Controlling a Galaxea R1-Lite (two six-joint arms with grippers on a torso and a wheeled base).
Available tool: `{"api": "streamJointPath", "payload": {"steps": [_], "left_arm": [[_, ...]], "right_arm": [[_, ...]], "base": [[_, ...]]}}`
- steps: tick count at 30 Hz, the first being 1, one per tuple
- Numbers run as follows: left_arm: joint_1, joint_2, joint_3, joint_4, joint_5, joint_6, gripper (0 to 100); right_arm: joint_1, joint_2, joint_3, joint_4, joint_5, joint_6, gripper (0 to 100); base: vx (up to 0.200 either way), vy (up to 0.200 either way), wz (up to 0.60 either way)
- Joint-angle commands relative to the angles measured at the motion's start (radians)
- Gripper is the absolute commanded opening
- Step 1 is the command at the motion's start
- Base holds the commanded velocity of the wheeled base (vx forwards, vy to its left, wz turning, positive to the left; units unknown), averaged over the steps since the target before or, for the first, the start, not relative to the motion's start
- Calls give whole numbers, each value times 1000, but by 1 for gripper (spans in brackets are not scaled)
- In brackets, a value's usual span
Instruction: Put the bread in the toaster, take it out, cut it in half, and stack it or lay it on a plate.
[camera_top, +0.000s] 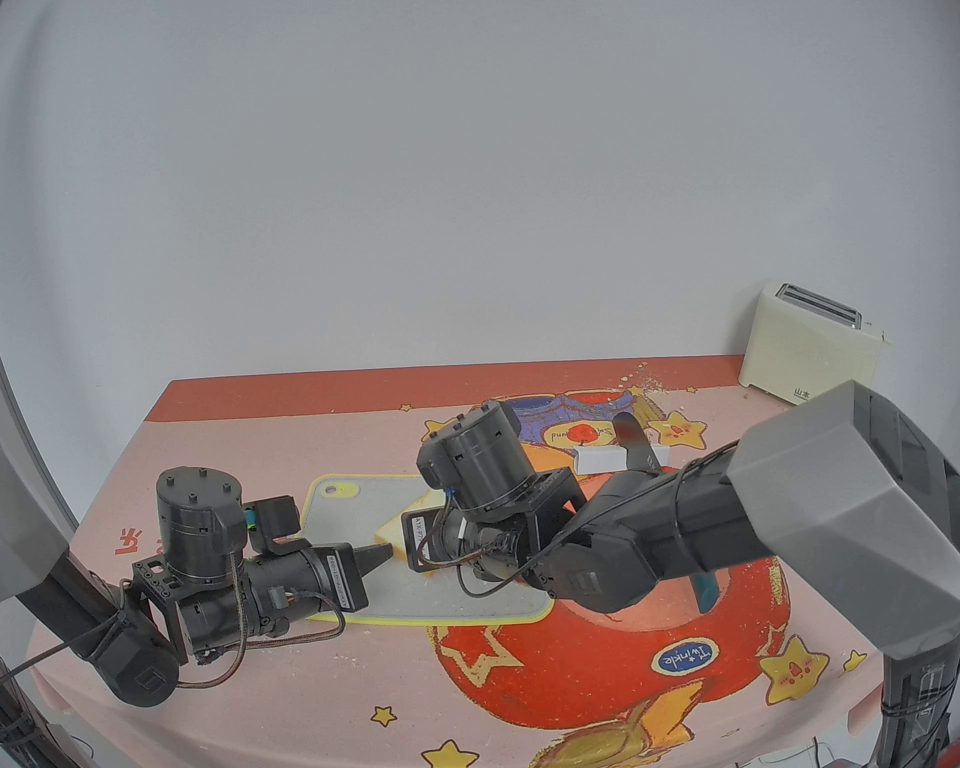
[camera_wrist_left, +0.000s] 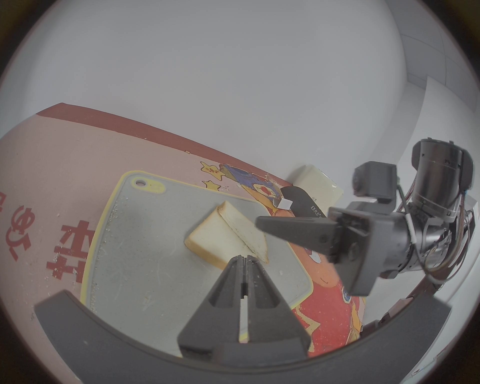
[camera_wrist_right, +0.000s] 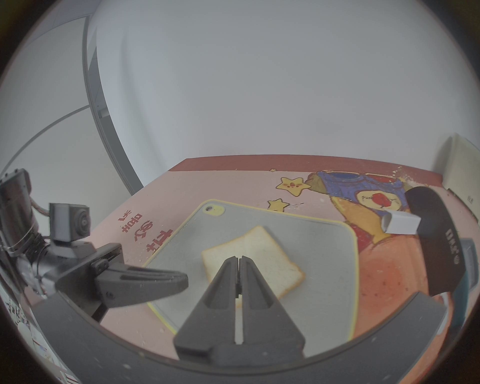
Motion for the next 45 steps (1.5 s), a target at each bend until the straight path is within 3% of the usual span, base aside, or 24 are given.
{"api": "streamJointPath", "payload": {"steps": [1, 10, 16, 21, 23, 29, 41, 45], "left_arm": [[0, 1, 1, 1, 1, 0, 0], [0, 19, 1, -1, 7, 0, 0], [0, 21, 3, -1, 12, 2, 0], [0, 21, 1, -1, 12, 2, 0], [0, 21, 1, -1, 13, 0, 0], [0, 21, 3, -1, 13, 2, 0], [8, 16, 4, 4, 35, 2, 0], [8, 2, 3, 65, 42, 2, 0]], "right_arm": [[-13, -2, 8, 0, -1, 1, 0], [18, -15, 45, 0, -16, 10, 0], [84, -42, 30, 74, -65, 68, 0], [132, -52, -78, 213, -84, 162, 0], [132, -55, -108, 241, -85, 171, 0], [93, -84, -128, 247, -85, 174, 0], [-77, -73, -131, 242, -78, 140, 0], [-95, -50, -131, 242, -76, 139, 0]], "base": [[0, 0, 0], [0, 0, 0], [0, 0, 0], [0, 0, 0], [0, 0, 0], [0, 0, 0], [0, 0, 0], [0, 0, 0]]}}
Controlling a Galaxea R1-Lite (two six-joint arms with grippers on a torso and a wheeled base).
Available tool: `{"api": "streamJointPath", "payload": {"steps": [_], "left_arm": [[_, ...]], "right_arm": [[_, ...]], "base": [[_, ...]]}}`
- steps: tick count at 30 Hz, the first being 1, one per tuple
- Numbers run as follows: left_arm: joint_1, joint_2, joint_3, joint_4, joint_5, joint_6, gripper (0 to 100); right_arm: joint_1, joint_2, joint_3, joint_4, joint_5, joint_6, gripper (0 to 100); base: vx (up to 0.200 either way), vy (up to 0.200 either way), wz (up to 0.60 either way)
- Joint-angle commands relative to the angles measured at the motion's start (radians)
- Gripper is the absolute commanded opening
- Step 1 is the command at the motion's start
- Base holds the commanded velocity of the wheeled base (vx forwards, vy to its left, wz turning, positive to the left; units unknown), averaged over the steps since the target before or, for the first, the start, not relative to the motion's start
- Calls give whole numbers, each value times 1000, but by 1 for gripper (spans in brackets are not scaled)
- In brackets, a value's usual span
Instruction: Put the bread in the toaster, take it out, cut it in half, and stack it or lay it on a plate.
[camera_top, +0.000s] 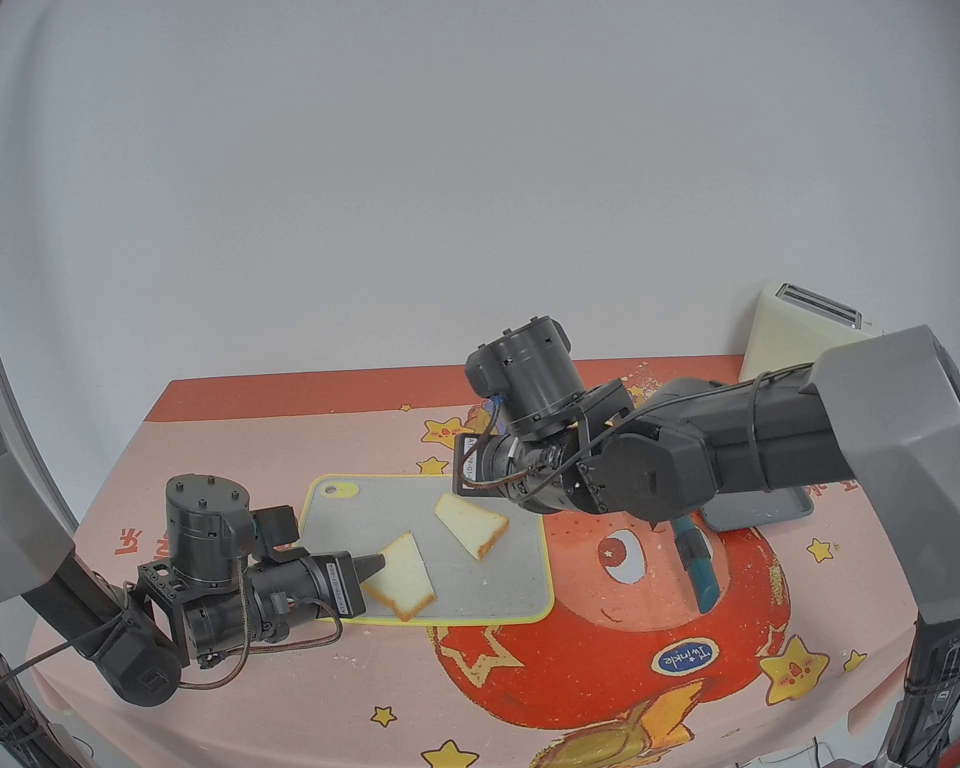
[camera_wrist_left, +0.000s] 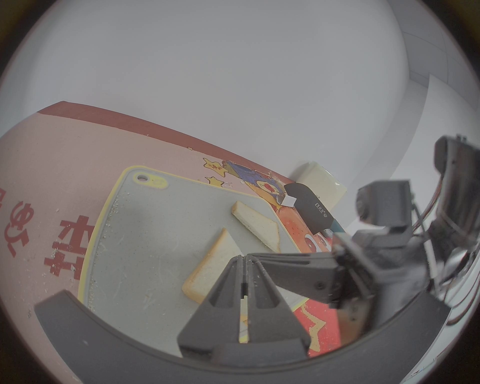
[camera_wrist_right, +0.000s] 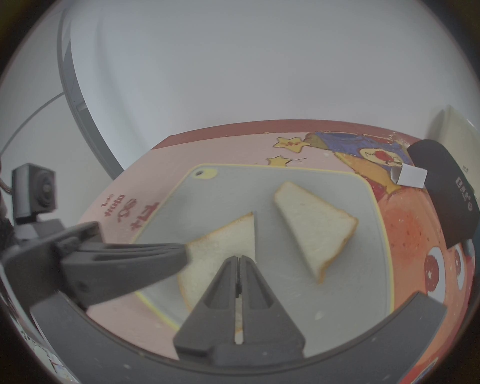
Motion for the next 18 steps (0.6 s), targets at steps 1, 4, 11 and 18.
{"api": "streamJointPath", "payload": {"steps": [1, 4, 11, 18], "left_arm": [[2, -13, 0, 28, 2, 0, 0], [2, -47, 0, 48, 2, 0, 0], [-1, -148, -14, 156, 2, -2, 0], [0, -147, -31, 262, 4, -2, 0]], "right_arm": [[-25, 29, 0, -1, 1, -2, 0], [-27, 49, 1, -1, 1, 0, 0], [-16, 71, 7, 6, 1, 1, 0], [-12, 83, 21, 12, -3, 4, 0]], "base": [[0, 0, 0], [0, 0, 0], [0, 0, 0], [0, 0, 0]]}}
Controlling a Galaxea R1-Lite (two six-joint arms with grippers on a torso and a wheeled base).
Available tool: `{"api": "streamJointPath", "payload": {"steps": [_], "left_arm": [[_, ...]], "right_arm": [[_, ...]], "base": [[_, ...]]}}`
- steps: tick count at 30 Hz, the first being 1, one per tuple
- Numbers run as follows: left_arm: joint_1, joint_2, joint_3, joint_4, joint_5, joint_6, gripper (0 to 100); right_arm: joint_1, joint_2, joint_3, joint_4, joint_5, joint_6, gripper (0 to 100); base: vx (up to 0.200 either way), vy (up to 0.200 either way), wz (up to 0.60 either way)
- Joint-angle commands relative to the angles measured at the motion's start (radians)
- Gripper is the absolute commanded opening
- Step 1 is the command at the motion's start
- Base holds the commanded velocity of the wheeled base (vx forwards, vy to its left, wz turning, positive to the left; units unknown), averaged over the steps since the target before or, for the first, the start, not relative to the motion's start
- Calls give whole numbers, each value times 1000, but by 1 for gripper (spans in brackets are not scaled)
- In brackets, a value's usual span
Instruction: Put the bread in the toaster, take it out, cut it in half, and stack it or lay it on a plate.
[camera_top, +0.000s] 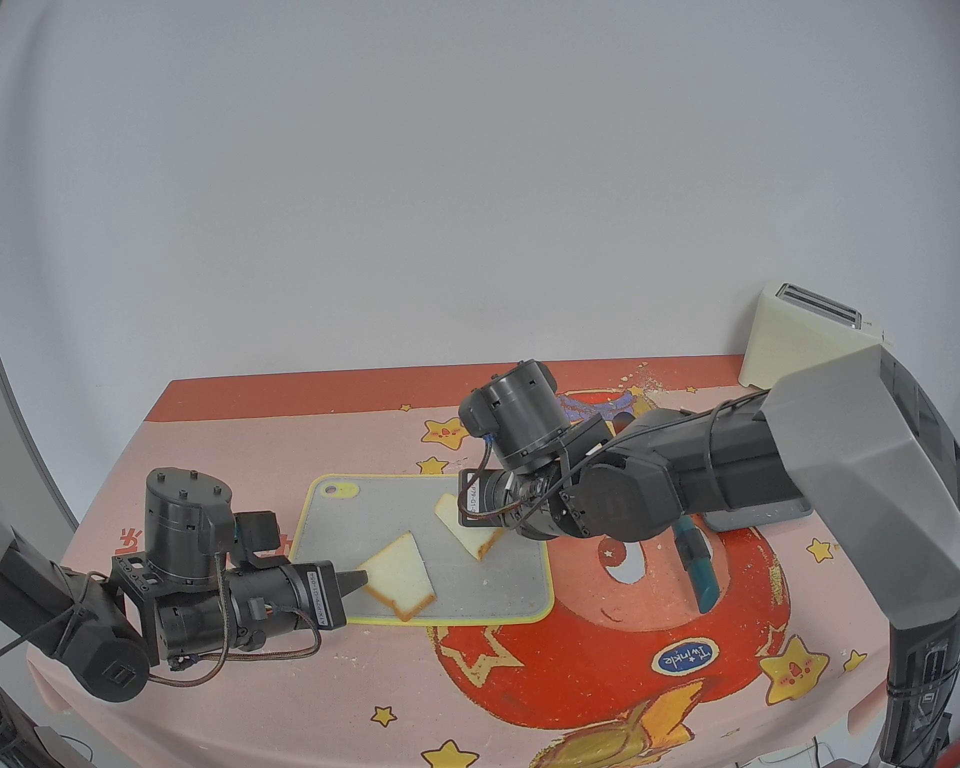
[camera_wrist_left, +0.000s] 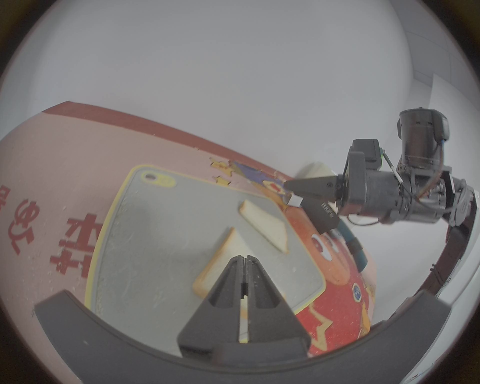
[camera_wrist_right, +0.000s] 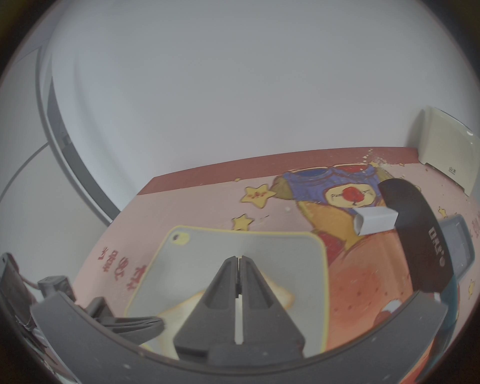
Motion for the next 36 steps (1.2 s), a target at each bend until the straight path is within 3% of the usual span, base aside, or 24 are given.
{"api": "streamJointPath", "payload": {"steps": [1, 12, 26, 30, 36], "left_arm": [[1, -14, -8, 8, 1, -2, 0], [-4, 29, 6, 8, 1, -2, 0], [-4, 49, 1, 7, 1, -2, 0], [-2, 63, -5, 2, 1, -4, 0], [2, 81, -13, -3, 5, -2, 0]], "right_arm": [[4, 11, 8, 2, -2, 1, 0], [-8, -8, 28, 2, -2, 4, 0], [89, -88, 131, -6, 4, 15, 0], [119, -91, 142, -3, 4, 47, 0], [109, -91, 143, -6, 1, 48, 0]], "base": [[0, 0, 0], [0, 0, 0], [0, 0, 0], [0, 0, 0], [0, 0, 0]]}}
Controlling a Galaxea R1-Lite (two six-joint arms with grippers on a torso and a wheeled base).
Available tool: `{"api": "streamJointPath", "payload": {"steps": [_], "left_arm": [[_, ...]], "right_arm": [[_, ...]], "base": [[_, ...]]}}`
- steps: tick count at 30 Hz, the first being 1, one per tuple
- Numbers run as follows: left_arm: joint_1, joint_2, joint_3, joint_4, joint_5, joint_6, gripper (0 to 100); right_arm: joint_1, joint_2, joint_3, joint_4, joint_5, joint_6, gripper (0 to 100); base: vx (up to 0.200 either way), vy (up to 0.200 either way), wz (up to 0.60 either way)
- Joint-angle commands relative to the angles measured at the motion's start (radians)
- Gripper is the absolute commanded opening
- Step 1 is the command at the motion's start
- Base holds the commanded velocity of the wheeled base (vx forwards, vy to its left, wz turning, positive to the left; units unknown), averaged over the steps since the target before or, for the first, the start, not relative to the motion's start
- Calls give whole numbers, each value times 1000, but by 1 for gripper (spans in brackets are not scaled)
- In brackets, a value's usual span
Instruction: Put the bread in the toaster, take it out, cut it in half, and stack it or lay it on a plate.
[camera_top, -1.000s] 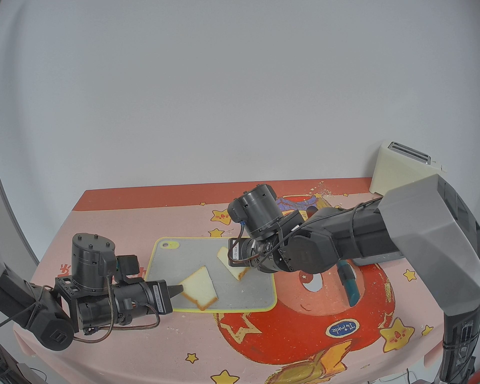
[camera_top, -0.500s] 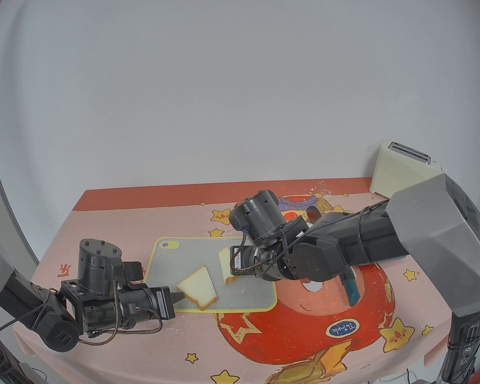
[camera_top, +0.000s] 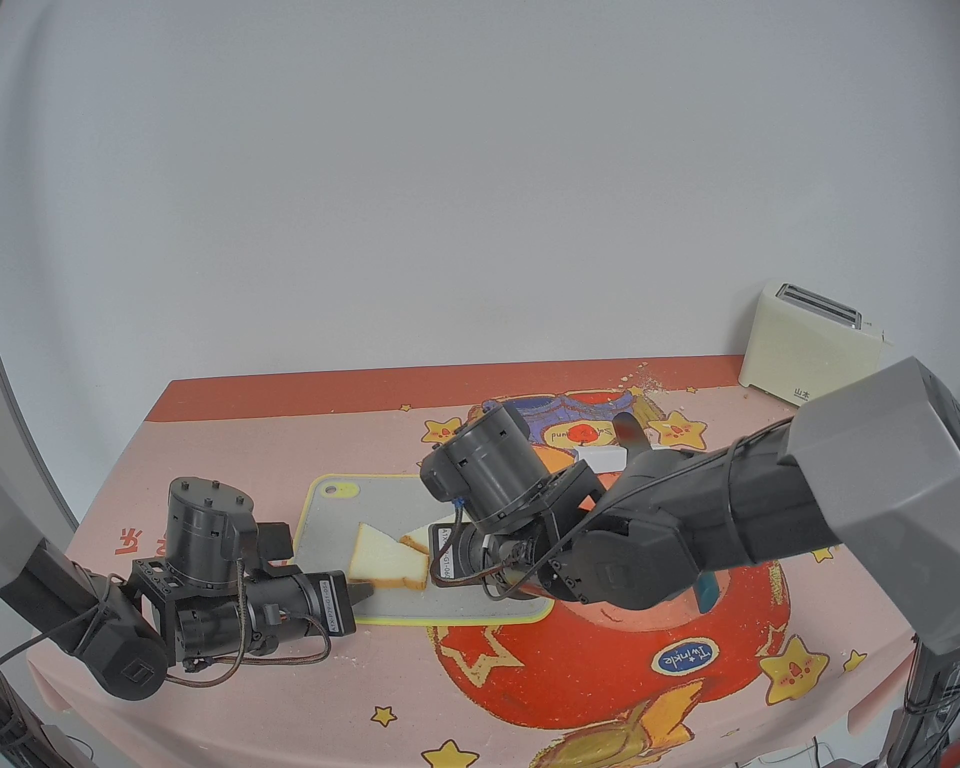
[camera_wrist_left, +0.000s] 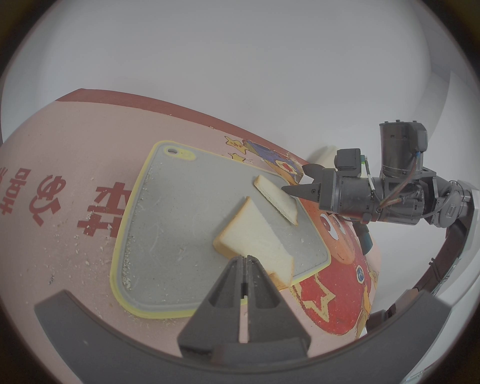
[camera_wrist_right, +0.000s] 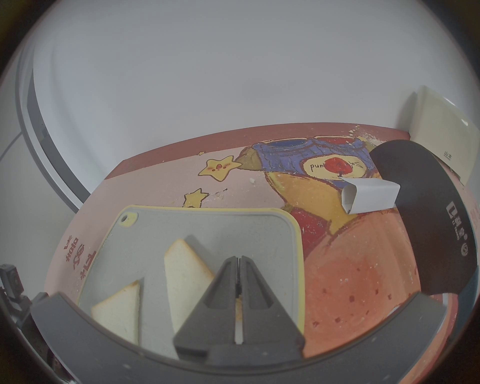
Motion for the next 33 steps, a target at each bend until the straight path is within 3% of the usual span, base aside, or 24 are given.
{"api": "streamJointPath", "payload": {"steps": [1, 7, 13, 19, 26, 29, 33], "left_arm": [[3, 16, -5, -2, 2, 0, 0], [21, 16, -12, -2, 4, 2, 0], [43, 32, -33, -2, 50, 2, 0], [64, 33, -51, -2, 54, 2, 0], [69, 41, -70, -2, 62, 0, 0], [72, 58, -79, -4, 96, 0, 0], [74, 64, -99, -4, 103, -3, 0]], "right_arm": [[-6, -5, 2, -1, -3, -1, 0], [-36, -12, 5, 6, -12, -2, 0], [-52, -26, -7, 6, -12, -10, 0], [-82, 15, -45, 5, -12, -18, 0], [-91, 46, -67, 8, -12, -18, 0], [-91, 43, -68, 8, -10, -19, 0], [-88, 46, -78, 3, -12, -28, 0]], "base": [[0, 0, 0], [0, 0, 0], [0, 0, 0], [0, 0, 0], [0, 0, 0], [0, 0, 0], [0, 0, 0]]}}
